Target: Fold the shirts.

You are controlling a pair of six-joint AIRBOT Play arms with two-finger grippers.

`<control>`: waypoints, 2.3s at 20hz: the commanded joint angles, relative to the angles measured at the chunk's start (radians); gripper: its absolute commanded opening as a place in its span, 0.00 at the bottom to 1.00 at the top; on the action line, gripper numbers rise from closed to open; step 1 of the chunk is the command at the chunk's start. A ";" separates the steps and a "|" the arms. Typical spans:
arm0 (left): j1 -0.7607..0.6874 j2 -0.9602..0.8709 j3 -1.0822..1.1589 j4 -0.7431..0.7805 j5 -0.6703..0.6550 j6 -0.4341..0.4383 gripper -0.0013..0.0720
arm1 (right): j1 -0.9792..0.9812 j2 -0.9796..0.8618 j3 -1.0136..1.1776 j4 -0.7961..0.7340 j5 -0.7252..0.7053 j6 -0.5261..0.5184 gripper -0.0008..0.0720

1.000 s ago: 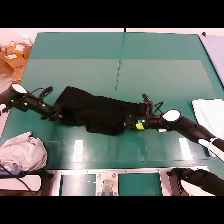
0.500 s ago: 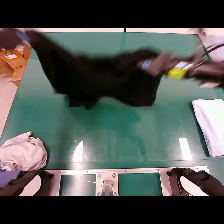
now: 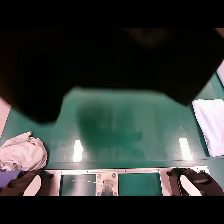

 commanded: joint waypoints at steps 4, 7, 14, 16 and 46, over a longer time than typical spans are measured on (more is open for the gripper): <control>0.000 -0.211 -0.261 -0.015 -0.067 0.041 0.05 | -0.003 -0.017 -0.389 -0.010 -0.127 0.002 0.04; -0.011 -0.470 -0.359 -0.074 -0.138 0.106 0.05 | 0.021 -0.136 -0.618 -0.009 -0.309 -0.041 0.04; -0.156 -0.969 -0.379 -0.100 -0.042 0.163 0.48 | 0.124 -0.694 -0.586 0.088 -0.577 -0.100 0.15; -0.116 -0.956 -0.357 -0.047 -0.047 0.105 0.99 | 0.089 -0.721 -0.507 0.083 -0.525 -0.109 0.49; 0.019 -0.716 -1.028 0.377 -0.042 0.013 0.68 | -0.523 -0.168 -0.905 -0.373 -0.012 0.078 0.05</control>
